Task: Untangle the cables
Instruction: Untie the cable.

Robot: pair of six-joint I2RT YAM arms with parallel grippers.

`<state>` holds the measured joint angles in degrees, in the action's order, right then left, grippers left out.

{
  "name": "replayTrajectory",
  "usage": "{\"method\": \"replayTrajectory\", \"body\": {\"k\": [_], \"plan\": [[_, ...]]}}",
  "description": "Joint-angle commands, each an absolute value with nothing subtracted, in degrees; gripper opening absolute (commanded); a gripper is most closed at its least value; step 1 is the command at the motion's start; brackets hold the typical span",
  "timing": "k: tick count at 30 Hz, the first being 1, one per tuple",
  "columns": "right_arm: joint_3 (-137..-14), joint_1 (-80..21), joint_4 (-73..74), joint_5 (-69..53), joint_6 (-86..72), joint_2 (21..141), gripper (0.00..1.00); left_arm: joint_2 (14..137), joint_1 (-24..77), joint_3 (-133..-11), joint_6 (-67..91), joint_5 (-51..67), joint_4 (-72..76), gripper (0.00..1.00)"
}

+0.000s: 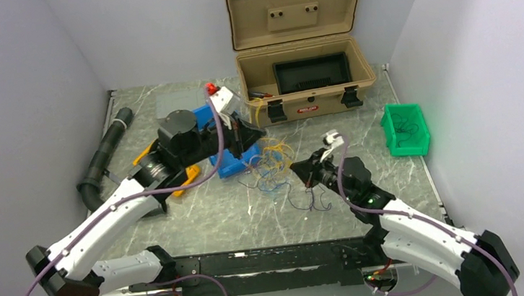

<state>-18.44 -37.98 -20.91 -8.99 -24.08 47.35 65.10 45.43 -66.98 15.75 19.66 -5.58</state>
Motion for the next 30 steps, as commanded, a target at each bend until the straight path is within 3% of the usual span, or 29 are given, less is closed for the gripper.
{"method": "replayTrajectory", "body": {"k": [1,5,13,17,20,22,23,24,25,27,30], "plan": [[-16.6,-37.8,-6.1,21.5,-35.7,39.2,0.0,58.1,44.2,-73.7,10.2,1.1,-16.1,0.0],[-18.3,-37.4,15.5,39.1,-51.4,34.1,0.0,53.5,42.5,-76.5,6.9,-10.6,-22.4,0.0],[-24.1,-37.2,37.0,49.4,-70.3,38.0,0.0,50.2,41.1,-77.3,5.1,-22.0,-26.0,0.0],[-26.7,-37.1,38.8,49.2,-71.0,42.0,0.0,50.0,41.0,-77.2,5.2,-23.2,-26.3,0.0],[-26.4,-37.2,28.2,42.0,-53.5,42.7,0.02,49.7,40.9,-76.8,4.6,-19.1,-25.3,0.0],[-25.7,-37.2,22.0,36.3,-45.4,42.0,0.33,49.2,40.9,-75.9,3.8,-12.2,-23.0,0.0],[-25.1,-37.2,19.2,33.4,-42.1,41.0,0.58,49.1,40.9,-75.7,3.4,-8.6,-21.9,0.0],[-24.6,-37.2,16.5,31.0,-39.3,39.3,0.75,49.3,40.9,-75.9,3.3,-6.0,-21.5,0.0],[-23.9,-37.2,13.4,28.6,-37.2,38.0,0.85,49.8,40.9,-76.5,3.2,-3.9,-21.6,0.0],[-23.0,-37.2,9.3,23.8,-32.5,35.4,0.93,51.4,40.9,-78.2,3.0,-1.4,-22.9,0.0],[-23.9,-37.2,6.2,16.8,-26.7,34.1,0.97,52.7,40.9,-80.6,2.8,0.5,-24.3,0.0]]}}
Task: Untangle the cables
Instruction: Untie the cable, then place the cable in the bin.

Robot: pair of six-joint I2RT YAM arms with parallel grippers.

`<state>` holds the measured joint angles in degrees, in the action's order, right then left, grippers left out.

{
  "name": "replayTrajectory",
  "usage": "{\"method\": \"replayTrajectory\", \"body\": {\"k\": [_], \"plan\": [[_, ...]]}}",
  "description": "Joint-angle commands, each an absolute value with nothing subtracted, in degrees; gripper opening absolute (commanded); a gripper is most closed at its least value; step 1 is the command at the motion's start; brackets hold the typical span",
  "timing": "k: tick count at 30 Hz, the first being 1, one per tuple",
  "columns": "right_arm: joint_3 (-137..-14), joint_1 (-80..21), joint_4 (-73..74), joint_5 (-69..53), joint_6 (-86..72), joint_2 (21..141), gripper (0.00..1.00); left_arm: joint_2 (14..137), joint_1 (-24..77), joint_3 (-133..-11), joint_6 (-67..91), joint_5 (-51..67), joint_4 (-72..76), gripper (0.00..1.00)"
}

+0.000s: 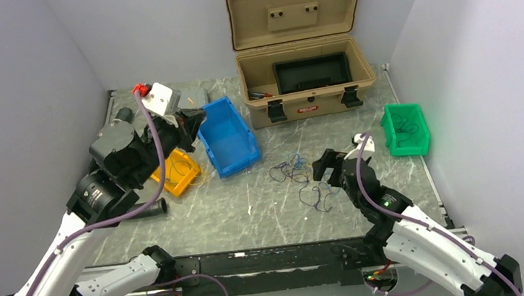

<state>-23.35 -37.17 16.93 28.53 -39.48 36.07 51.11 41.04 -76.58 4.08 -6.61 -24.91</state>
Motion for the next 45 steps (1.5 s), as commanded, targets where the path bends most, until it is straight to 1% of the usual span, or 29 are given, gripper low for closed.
{"method": "replayTrajectory", "body": {"k": [1,6,8,12,15,19,24,26,28,31,34,37,40,41,42,43,44,45], "plan": [[-24.7,-37.3,5.2,14.0,-24.2,34.4,0.97,52.7,41.0,-81.2,2.9,1.2,-24.2,0.0],[-27.4,-37.3,-2.8,-7.4,-15.3,38.0,0.97,53.6,40.9,-83.8,4.6,6.6,-22.9,0.0],[-28.5,-37.3,-6.5,-15.4,-14.4,40.4,0.97,54.8,40.9,-85.2,5.6,8.9,-22.7,0.0],[-30.9,-37.6,-13.1,-23.4,-15.3,46.6,0.95,57.7,40.9,-87.1,9.5,12.5,-22.1,0.0],[-32.1,-38.2,-16.8,-25.3,-16.4,49.2,0.94,59.8,40.9,-86.9,11.5,15.2,-19.9,0.0],[-33.7,-38.7,-19.8,-26.8,-16.7,51.3,0.94,62.3,40.9,-88.4,11.4,15.4,-20.1,0.0],[-35.7,-39.4,-24.5,-33.7,-16.9,54.6,0.93,65.6,40.9,-92.8,11.6,15.6,-22.1,0.0],[-36.9,-39.8,-25.7,-36.5,-16.6,56.2,0.9,66.6,40.9,-93.8,12.0,16.7,-21.8,0.0],[-38.1,-40.2,-26.6,-37.6,-16.2,58.1,0.89,67.3,40.9,-94.6,12.3,17.5,-21.7,0.0],[-40.6,-41.0,-26.0,-34.7,-14.9,61.0,0.89,68.2,40.9,-95.8,12.3,17.8,-22.2,0.0],[-42.8,-41.2,-26.0,-28.9,-13.7,63.7,0.86,68.6,40.9,-97.0,12.1,17.8,-22.8,0.0],[-44.8,-41.3,-27.5,-28.3,-12.3,66.9,0.85,68.9,41.0,-98.0,11.5,17.4,-23.6,0.0],[-47.6,-41.8,-27.1,-28.0,-10.8,71.1,0.83,69.5,40.8,-99.3,11.2,17.0,-24.6,0.0],[-48.5,-42.0,-27.0,-27.8,-10.4,72.4,0.81,69.8,40.8,-99.8,11.2,17.1,-24.9,0.0],[-49.2,-42.3,-26.6,-26.7,-10.0,73.7,0.75,70.2,40.7,-100.3,11.2,17.4,-25.3,0.0],[-49.8,-42.7,-26.5,-24.9,-10.1,74.7,0.64,70.5,40.6,-100.8,11.1,17.7,-25.7,0.0],[-50.0,-42.9,-26.9,-23.8,-10.6,75.5,0.48,70.6,40.5,-101.2,10.9,17.5,-26.1,0.0],[-50.2,-42.9,-27.8,-23.7,-11.3,76.0,0.3,70.8,40.4,-101.5,10.7,16.6,-26.7,0.0]]}}
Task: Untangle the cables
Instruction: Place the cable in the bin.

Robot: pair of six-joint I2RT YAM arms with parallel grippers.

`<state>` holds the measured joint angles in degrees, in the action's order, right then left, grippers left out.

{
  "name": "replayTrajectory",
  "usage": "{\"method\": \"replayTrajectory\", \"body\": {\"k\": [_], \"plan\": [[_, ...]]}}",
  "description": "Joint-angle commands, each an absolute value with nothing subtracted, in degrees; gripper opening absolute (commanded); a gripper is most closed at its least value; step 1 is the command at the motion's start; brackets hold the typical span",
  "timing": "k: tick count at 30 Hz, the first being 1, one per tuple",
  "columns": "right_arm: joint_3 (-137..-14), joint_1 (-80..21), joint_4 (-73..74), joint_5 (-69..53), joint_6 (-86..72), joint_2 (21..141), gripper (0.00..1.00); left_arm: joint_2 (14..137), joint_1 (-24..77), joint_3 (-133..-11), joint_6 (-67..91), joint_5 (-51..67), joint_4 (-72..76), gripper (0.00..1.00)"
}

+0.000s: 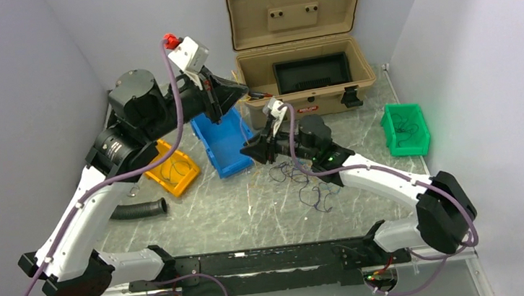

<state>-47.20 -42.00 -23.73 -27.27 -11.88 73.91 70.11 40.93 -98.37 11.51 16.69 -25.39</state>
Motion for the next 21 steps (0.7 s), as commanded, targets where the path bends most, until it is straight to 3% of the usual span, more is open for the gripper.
{"method": "replayTrajectory", "body": {"k": [1,3,6,14,21], "plan": [[-50.2,-42.9,-28.7,-23.3,-12.2,76.2,0.18,71.1,40.3,-102.0,10.5,15.2,-27.6,0.0],[-50.4,-42.9,-29.7,-21.6,-13.6,76.2,0.01,72.2,39.1,-103.1,11.1,11.4,-31.0,0.0],[-53.3,-42.9,-27.2,-17.2,-14.4,77.0,0.0,74.5,32.7,-104.0,15.1,14.3,-34.7,0.0],[-70.5,-42.8,-17.8,-13.7,-14.1,87.3,0.0,78.2,15.4,-96.8,26.3,35.6,-23.8,0.0],[-81.6,-41.9,-18.5,-9.1,-14.4,98.7,0.0,86.7,10.2,-100.9,26.2,37.1,-23.2,0.0]]}}
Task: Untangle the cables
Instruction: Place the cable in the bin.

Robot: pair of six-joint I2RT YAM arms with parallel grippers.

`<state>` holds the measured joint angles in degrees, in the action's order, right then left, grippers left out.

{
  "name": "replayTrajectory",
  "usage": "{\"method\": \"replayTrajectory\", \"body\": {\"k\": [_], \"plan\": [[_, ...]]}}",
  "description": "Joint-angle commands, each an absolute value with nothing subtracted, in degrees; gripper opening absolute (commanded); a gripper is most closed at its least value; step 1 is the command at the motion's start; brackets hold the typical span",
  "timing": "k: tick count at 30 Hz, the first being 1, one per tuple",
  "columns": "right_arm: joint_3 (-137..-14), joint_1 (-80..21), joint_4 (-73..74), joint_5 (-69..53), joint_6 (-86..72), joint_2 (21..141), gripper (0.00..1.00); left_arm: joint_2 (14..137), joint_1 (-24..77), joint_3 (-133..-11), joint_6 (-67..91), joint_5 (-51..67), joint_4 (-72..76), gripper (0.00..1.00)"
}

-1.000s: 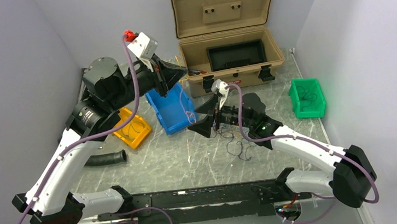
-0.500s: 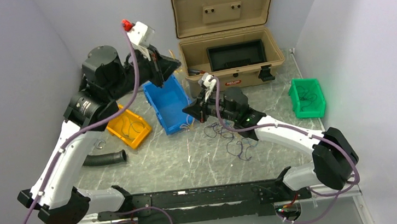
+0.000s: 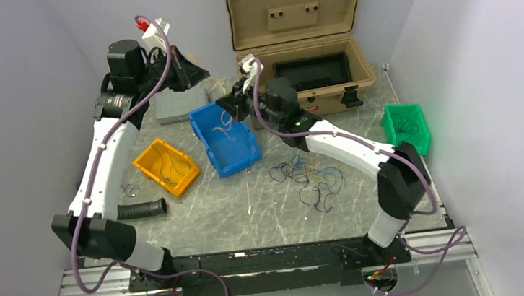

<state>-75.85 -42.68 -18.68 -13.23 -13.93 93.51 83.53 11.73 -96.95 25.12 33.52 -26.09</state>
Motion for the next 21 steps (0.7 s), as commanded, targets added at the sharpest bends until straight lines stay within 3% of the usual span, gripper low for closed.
{"method": "replayTrajectory", "body": {"k": [1,10,14,15,17,21], "plan": [[-82.5,-41.6,-18.7,-7.9,-14.5,100.2,0.0,88.2,9.9,-101.0,26.1,36.9,-23.5,0.0],[-80.5,-39.5,-24.0,-9.5,-16.9,108.8,0.03,95.0,8.6,-94.7,27.0,36.8,-20.7,0.0],[-77.4,-39.1,-26.1,-12.1,-18.7,108.7,0.56,95.5,8.9,-90.5,27.2,36.8,-19.4,0.0],[-77.2,-39.2,-25.3,-12.4,-18.8,108.4,0.64,95.3,9.1,-89.3,27.1,36.2,-19.3,0.0],[-76.3,-39.2,-24.7,-12.5,-18.9,107.2,0.7,94.6,9.6,-86.8,26.5,35.3,-18.9,0.0],[-72.1,-39.1,-25.3,-12.0,-19.0,101.9,0.72,93.7,10.7,-82.9,25.3,31.9,-19.4,0.0]]}}
